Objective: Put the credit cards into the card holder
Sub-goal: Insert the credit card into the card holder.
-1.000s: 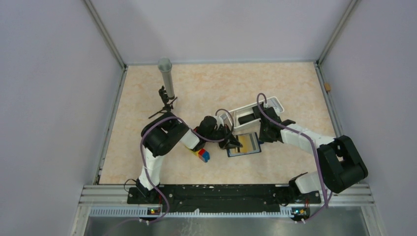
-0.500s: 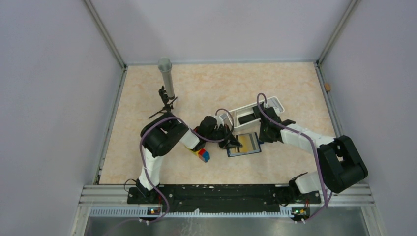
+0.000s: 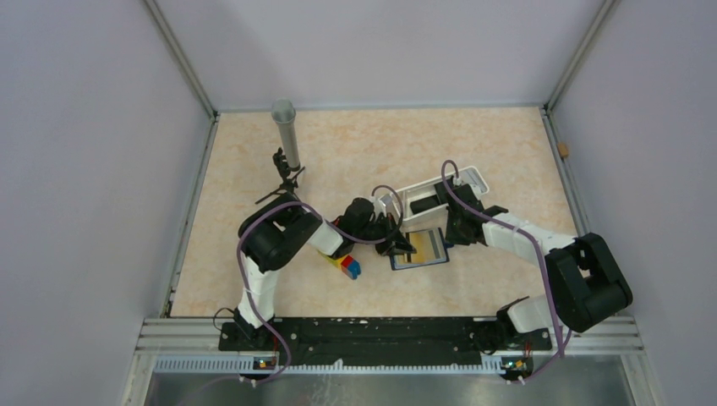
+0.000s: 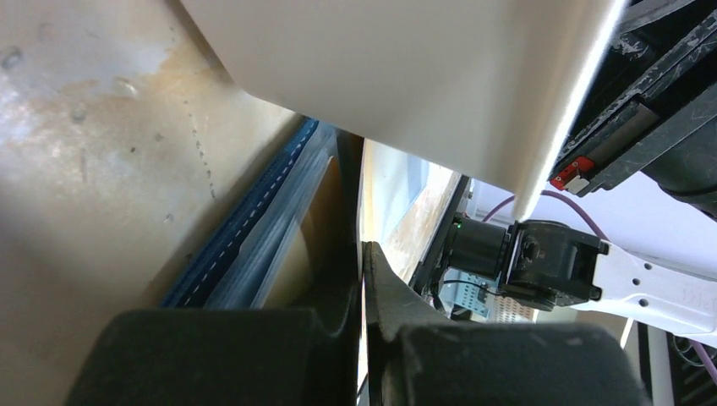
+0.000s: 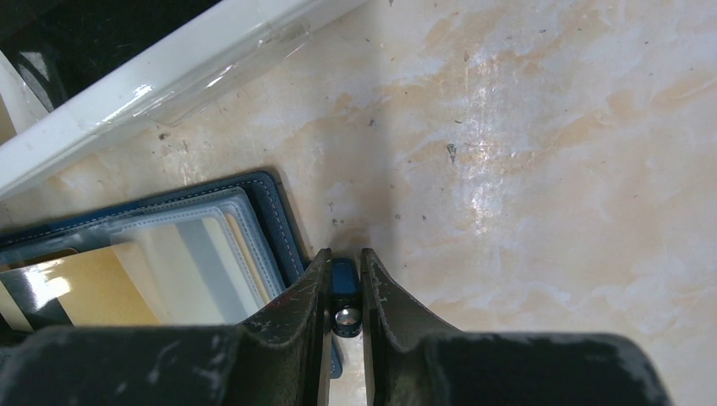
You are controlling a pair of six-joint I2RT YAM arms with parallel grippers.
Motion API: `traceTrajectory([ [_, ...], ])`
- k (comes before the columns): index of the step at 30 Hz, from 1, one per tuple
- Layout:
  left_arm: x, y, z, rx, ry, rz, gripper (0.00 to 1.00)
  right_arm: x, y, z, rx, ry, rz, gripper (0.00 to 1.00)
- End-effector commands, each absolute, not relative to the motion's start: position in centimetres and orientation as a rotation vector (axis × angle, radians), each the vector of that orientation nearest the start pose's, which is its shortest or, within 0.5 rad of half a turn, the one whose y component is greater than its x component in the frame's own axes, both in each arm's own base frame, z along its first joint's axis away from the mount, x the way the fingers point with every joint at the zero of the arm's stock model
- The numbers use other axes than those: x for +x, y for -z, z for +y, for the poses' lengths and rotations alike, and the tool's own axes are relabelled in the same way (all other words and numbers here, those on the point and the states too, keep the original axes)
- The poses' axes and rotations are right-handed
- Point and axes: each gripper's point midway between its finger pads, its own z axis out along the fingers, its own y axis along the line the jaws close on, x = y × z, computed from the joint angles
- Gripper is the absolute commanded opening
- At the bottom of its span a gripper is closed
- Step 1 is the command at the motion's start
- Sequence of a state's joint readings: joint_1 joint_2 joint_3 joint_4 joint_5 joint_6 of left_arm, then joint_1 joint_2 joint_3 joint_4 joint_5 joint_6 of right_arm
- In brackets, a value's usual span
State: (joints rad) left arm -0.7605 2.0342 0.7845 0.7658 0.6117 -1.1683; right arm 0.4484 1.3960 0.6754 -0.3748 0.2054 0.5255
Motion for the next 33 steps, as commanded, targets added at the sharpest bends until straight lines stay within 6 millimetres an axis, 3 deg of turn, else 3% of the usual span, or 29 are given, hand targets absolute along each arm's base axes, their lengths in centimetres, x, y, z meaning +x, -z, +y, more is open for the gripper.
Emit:
traceTrajectory([
  [1, 23.4, -2.2, -39.1, -0.016, 1.537, 2.525, 0.0, 23.6, -0.2, 8.9, 0.153, 0.063, 2.723, 0.06],
  [17, 23.0, -1.8, -39.8, -0.072, 1.604, 2.509, 0.0, 23.6, -0.1, 9.0, 0.151, 0.054, 2.726, 0.05],
  [29, 22.2, -0.8, -39.9, -0.114, 1.499, 2.575, 0.0, 23.6, -0.3, 9.2, 0.142, 0.04, 2.716, 0.05],
  [33, 22.1, -0.4, -39.3, -0.149, 1.429, 2.605, 0.08, 23.7, -0.3, 9.3, 0.134, 0.028, 2.709, 0.05],
])
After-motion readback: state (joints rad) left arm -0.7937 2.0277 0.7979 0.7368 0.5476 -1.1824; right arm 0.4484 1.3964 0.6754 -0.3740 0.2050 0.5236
